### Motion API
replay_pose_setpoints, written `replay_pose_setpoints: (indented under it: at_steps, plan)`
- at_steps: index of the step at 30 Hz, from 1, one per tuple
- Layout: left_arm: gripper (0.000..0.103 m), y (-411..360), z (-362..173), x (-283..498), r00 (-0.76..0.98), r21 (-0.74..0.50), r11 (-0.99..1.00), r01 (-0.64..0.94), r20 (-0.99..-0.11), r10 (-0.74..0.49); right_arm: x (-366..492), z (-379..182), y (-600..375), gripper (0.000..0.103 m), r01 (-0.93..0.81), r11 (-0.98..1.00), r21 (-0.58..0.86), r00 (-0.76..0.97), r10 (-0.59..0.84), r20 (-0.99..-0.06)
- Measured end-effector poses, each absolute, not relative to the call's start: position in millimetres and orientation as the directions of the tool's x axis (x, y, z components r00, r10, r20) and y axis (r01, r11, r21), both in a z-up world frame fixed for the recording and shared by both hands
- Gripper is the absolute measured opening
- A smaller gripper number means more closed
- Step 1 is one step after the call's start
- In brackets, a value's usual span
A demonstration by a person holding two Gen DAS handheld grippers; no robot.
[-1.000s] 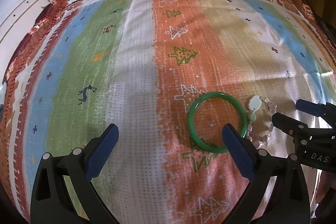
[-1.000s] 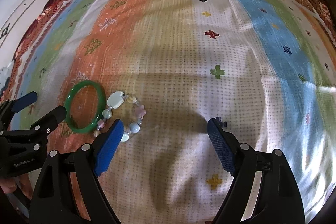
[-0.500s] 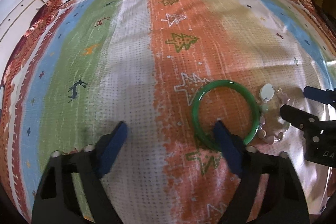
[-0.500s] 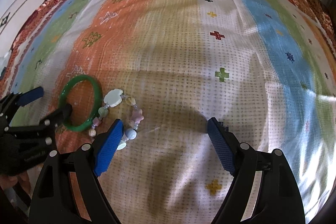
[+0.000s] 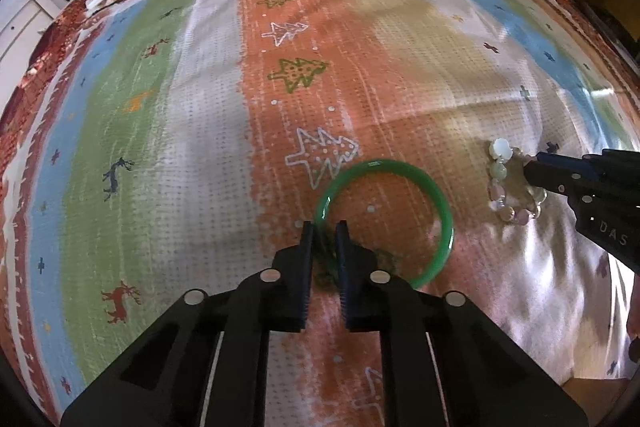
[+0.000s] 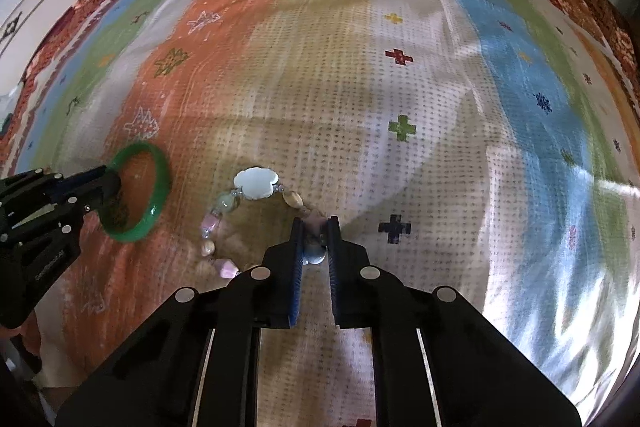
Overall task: Organize jewelry
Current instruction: 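Close the left tool on the green bangle while the right tool grips the white-pink bracelet, then lift the green bangle and white-pink bracelet and carry them over the tin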
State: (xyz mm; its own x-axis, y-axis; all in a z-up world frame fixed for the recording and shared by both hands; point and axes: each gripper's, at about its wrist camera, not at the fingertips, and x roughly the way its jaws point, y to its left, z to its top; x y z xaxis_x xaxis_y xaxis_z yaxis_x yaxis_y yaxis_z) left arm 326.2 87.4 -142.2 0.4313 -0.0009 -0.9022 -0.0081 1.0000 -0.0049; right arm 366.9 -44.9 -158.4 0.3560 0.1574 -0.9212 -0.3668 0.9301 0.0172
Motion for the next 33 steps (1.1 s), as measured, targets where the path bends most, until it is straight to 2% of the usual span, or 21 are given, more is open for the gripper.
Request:
replay_pose_setpoints:
  at_steps: [16, 33]
  plan:
    - [0.007, 90.2, -116.0, 307.6, 0.465, 0.021, 0.999, -0.041, -0.884, 0.038, 345.0, -128.8, -47.8, 0.011, -0.387, 0.919, 0.071, 0.371, 0.226, -0.900]
    - [0.008, 91.3, -76.5, 280.8, 0.524, -0.038, 0.995, -0.095, -0.851, 0.018, 310.6, -89.3, -46.1, 0.011, -0.416, 0.904, 0.096, 0.413, 0.282, -0.866]
